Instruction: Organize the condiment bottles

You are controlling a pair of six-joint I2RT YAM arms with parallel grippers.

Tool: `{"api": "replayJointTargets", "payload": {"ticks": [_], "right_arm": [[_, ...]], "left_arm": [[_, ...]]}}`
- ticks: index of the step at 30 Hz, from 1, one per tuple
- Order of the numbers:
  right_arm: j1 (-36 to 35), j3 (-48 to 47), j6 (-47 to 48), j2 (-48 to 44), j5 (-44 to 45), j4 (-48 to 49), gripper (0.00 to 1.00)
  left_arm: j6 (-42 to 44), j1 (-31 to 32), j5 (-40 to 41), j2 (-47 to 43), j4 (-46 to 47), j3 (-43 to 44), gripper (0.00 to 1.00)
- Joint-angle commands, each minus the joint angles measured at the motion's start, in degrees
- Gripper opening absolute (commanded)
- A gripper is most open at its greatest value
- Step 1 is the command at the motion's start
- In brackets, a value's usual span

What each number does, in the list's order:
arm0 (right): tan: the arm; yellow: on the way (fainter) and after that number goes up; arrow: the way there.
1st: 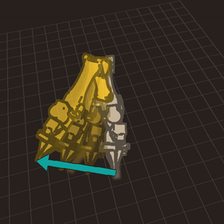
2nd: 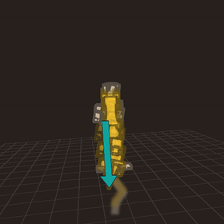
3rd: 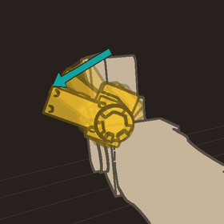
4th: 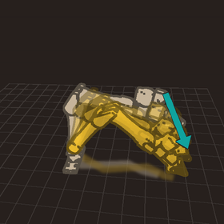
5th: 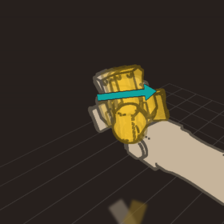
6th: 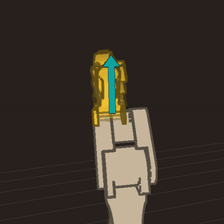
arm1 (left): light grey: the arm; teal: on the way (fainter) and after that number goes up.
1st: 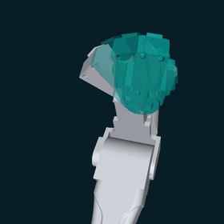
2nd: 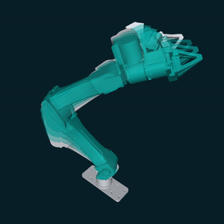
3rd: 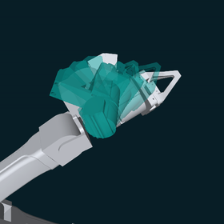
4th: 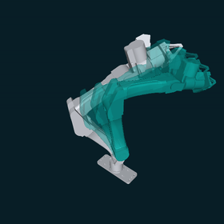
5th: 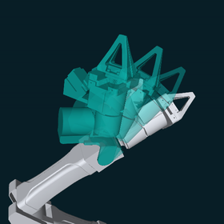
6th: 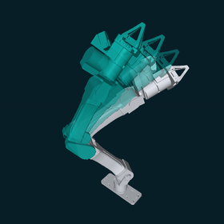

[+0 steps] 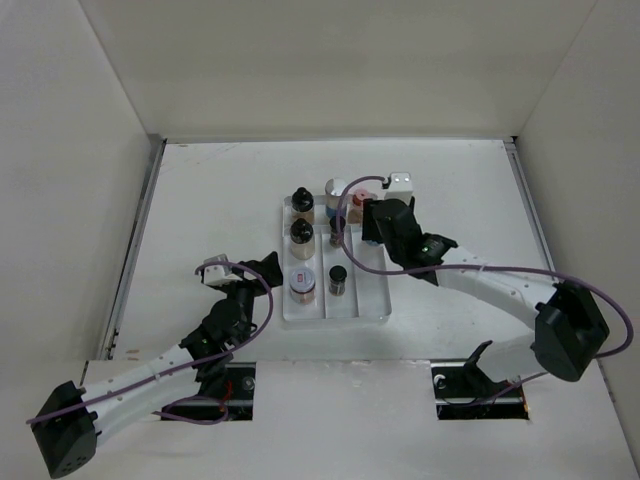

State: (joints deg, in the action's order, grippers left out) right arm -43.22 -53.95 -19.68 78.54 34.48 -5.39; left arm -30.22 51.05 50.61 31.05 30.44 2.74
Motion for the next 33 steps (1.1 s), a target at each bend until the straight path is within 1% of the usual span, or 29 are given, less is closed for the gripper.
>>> {"api": "replayJointTargets", "payload": {"ticks": [1,4,8,9,10,12,13,15,18,21,24,26,29,30,33], "right_arm": [[-1.0,-3.3,-0.4,1.8,0.9,6.8,0.46],[-1.4,-3.4,0.1,4.3,1.0,8.6,0.46],[-1.6,-3.1,0.9,7.2,1.5,10.2,0.46],[-1.6,-2.8,1.0,7.6,1.6,10.7,0.47],[-1.6,-2.6,1.0,7.9,1.6,11.0,0.5],[-1.6,-1.9,0.9,7.8,1.8,11.4,0.63],[-1.8,-1.3,1.0,7.0,2.2,11.5,0.75],[-1.9,-0.6,1.4,5.4,2.7,11.5,0.88],[-1.9,0.8,1.6,1.0,2.7,12.1,1.0],[-1.2,3.9,1.5,-5.0,3.7,13.7,1.0],[2.1,10.2,0.3,-10.8,7.0,19.2,1.0],[4.6,14.7,-1.1,-13.8,7.4,22.0,1.0],[9.8,19.7,-5.1,-15.0,6.7,25.1,1.0],[12.1,20.8,-6.9,-14.7,5.3,25.2,1.0],[15.7,22.4,-10.4,-14.7,1.4,25.3,1.0]], "left_arm": [[0.4,0.4,0.7,0.4,2.2,-3.3,1.0],[0.4,-0.4,0.6,0.4,1.7,-2.9,1.0],[-0.1,0.3,1.0,-0.2,-1.1,-2.0,1.0],[-0.2,0.3,1.2,-0.4,-1.7,-1.3,1.0],[-0.2,0.4,1.2,-0.5,-2.6,-0.4,1.0],[-0.3,0.8,0.7,-0.9,-5.7,1.7,1.0],[-0.6,1.5,0.7,-1.1,-7.6,2.9,1.0],[-1.6,2.3,1.7,-0.4,-12.0,5.7,1.0],[-4.1,2.9,5.5,2.3,-21.5,11.6,1.0],[-6.7,3.1,7.3,4.3,-30.0,16.9,1.0],[-7.0,2.4,6.3,4.5,-35.6,21.8,1.0],[-7.0,2.6,5.8,4.4,-37.6,23.8,1.0],[-6.9,2.7,3.6,5.4,-39.5,27.1,1.0],[-6.9,2.7,2.3,5.8,-40.3,28.4,1.0],[-6.9,3.0,-0.7,6.2,-40.8,30.3,1.0]]}}
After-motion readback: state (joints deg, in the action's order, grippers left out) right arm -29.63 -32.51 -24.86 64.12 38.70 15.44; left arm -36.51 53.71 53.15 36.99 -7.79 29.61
